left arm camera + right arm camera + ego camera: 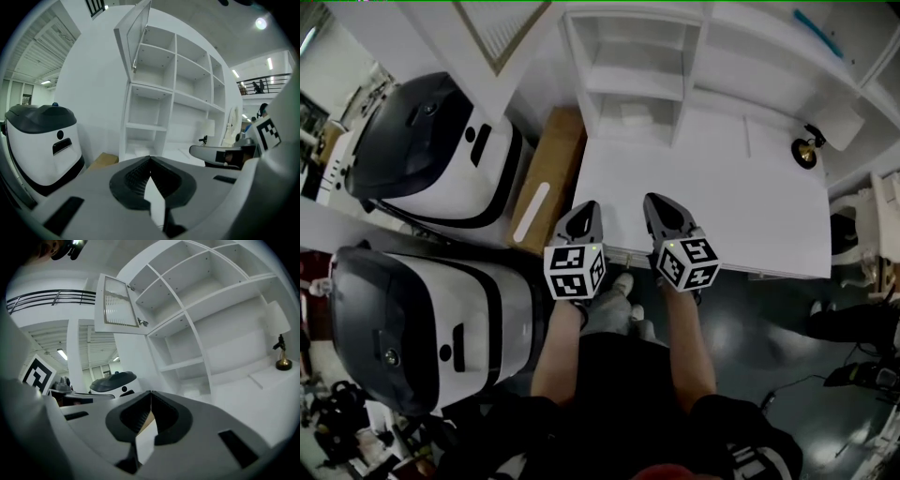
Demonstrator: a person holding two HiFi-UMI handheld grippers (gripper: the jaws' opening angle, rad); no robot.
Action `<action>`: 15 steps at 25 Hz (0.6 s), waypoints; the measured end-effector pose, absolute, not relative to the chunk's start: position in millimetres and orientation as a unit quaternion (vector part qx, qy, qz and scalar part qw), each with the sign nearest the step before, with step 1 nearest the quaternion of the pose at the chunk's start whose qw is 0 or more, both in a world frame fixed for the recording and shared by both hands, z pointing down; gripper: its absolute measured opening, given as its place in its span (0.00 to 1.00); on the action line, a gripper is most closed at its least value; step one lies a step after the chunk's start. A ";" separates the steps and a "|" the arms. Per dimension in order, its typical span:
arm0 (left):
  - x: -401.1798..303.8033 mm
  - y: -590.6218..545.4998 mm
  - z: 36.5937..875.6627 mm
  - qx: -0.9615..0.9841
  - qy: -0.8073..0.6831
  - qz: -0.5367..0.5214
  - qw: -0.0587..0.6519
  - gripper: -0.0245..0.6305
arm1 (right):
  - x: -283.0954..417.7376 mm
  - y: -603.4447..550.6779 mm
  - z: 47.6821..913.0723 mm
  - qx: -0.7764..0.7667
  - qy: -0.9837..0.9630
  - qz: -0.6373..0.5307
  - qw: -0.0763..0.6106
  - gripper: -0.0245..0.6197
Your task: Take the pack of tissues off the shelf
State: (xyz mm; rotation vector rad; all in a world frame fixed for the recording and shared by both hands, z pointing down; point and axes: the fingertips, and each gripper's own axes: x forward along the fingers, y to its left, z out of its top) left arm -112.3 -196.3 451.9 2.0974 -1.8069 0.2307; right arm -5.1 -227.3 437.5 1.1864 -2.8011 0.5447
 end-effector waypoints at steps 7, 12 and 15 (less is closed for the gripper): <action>-101.7 -254.4 475.0 0.752 -0.622 0.080 0.204 0.05 | 19.6 -273.7 462.3 0.417 -0.886 0.199 0.040 0.07; -83.1 -297.0 493.0 0.767 -0.601 0.080 0.210 0.05 | 42.5 -310.4 480.9 0.446 -0.868 0.214 0.047 0.07; -82.1 -318.5 504.1 0.769 -0.596 0.084 0.216 0.05 | 35.4 -325.7 493.7 0.443 -0.867 0.221 0.059 0.07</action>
